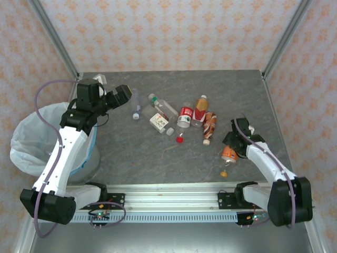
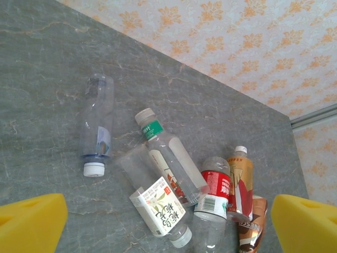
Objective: Put the plastic bottles in the bin
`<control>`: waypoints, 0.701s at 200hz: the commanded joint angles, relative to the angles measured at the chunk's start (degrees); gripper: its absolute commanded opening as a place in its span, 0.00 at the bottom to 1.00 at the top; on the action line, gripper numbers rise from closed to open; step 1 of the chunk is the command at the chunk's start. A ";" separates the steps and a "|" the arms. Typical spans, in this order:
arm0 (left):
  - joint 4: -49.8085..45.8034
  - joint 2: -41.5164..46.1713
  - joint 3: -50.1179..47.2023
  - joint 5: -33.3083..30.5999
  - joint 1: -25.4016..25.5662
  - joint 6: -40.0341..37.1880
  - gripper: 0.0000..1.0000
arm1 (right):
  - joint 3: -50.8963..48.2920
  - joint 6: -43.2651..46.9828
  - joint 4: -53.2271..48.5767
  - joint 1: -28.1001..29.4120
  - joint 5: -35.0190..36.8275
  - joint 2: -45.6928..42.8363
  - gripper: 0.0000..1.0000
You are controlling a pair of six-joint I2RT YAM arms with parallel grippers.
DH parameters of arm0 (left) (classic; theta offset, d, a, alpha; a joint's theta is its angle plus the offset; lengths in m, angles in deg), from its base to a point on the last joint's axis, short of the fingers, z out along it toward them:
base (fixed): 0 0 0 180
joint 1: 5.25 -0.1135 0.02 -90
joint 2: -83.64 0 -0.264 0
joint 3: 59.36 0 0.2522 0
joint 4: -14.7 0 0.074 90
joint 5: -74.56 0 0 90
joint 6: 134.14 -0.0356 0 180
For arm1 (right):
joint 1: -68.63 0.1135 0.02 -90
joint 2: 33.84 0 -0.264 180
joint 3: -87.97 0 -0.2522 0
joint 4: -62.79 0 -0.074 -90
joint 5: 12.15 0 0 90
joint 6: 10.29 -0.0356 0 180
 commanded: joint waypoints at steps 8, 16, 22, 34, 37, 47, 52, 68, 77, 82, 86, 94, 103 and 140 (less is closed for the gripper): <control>4.13 1.54 -1.83 1.53 0.36 -2.36 1.00 | -0.81 -0.86 0.53 0.19 3.70 -6.09 0.44; 5.25 1.77 -2.56 2.58 0.33 -2.40 1.00 | -0.73 -0.84 0.67 0.23 3.98 -7.67 0.42; 5.59 1.83 -2.85 2.96 0.36 -2.26 1.00 | -0.79 -0.79 1.06 0.18 3.80 -8.96 0.42; 6.15 1.95 -3.41 3.02 0.37 -2.00 1.00 | -1.27 -0.31 3.61 0.20 1.52 -11.77 0.41; 6.29 2.05 -3.50 2.99 0.42 -1.98 1.00 | -1.52 -0.12 4.47 0.22 0.60 -12.55 0.41; 7.17 1.99 -4.30 3.58 0.46 -2.19 1.00 | -2.43 0.09 7.93 0.20 -3.09 -15.02 0.40; 7.66 1.97 -4.67 4.33 0.68 -2.41 1.00 | -2.76 0.00 10.01 0.23 -4.87 -16.03 0.39; 7.35 1.24 -4.74 4.67 1.96 -3.54 1.00 | -3.36 -1.09 14.71 0.27 -8.88 -18.38 0.37; 6.62 0.78 -4.55 4.27 3.20 -5.04 1.00 | -3.15 -1.36 16.78 0.34 -11.32 -18.92 0.37; 6.28 0.60 -4.39 3.65 4.04 -5.98 1.00 | -2.83 -1.49 17.80 0.35 -12.48 -18.95 0.36; 6.14 0.59 -4.49 2.74 4.78 -6.47 1.00 | -2.61 -1.62 18.47 0.49 -13.38 -18.87 0.36; 6.45 0.80 -4.93 0.73 6.06 -6.93 1.00 | -1.91 -1.95 19.81 0.85 -15.04 -18.63 0.36; 6.97 0.78 -5.45 0.88 6.51 -6.92 1.00 | -1.37 -2.59 21.78 1.42 -16.42 -18.36 0.36; 9.98 -1.67 -5.96 8.07 6.68 -4.58 1.00 | -0.68 -7.39 33.63 6.10 -17.33 -15.91 0.36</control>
